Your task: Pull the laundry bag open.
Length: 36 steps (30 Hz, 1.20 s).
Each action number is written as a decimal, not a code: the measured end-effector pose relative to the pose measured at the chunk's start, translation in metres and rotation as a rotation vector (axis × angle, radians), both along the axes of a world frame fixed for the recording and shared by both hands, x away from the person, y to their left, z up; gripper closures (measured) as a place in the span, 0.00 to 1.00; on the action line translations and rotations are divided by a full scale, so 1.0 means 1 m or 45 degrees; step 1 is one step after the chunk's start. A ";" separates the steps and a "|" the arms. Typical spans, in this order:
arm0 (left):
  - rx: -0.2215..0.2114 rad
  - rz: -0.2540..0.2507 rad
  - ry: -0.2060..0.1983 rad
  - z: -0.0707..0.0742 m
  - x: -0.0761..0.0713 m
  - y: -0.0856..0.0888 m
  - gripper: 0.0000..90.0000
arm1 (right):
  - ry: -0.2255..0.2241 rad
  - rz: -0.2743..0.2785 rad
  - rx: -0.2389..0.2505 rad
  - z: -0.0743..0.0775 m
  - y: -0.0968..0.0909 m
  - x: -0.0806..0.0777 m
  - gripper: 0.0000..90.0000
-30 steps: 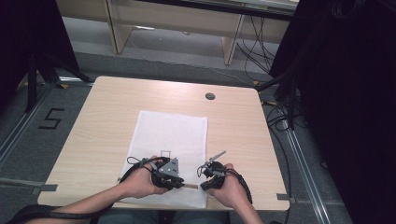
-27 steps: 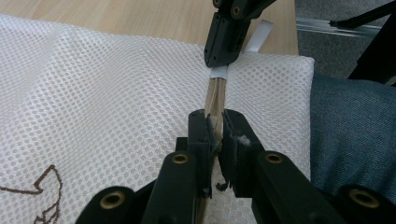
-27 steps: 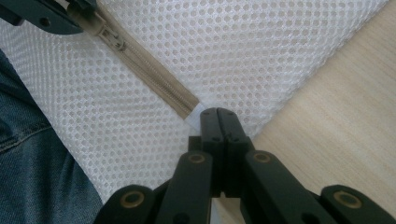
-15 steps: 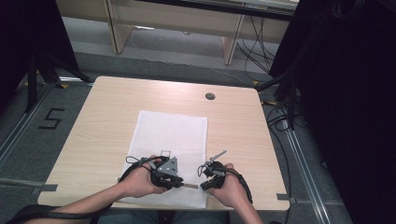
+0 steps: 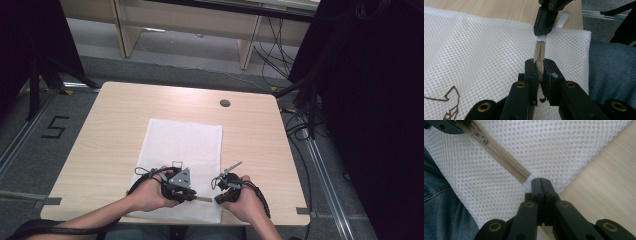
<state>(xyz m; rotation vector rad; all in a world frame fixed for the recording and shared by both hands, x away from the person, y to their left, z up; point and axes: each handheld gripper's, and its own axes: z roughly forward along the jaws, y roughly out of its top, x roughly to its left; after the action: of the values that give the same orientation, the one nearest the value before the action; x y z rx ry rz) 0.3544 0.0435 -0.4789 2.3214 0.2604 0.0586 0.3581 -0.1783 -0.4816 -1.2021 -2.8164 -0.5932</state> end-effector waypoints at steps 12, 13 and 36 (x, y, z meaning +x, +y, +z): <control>0.002 -0.001 0.017 -0.001 0.002 0.000 0.91 | -0.014 -0.010 -0.028 0.001 0.004 -0.003 1.00; 0.009 0.006 0.017 -0.001 0.002 0.000 0.91 | -0.012 -0.006 -0.036 0.001 0.004 -0.003 1.00; 0.014 -0.001 0.014 0.002 0.000 0.006 0.91 | -0.008 -0.002 -0.066 0.002 0.008 -0.003 1.00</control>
<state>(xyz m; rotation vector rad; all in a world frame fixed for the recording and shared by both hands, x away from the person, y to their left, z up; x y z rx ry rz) 0.3548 0.0492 -0.4770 2.3333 0.2654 0.0465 0.3553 -0.1704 -0.4792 -1.2132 -2.8531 -0.5287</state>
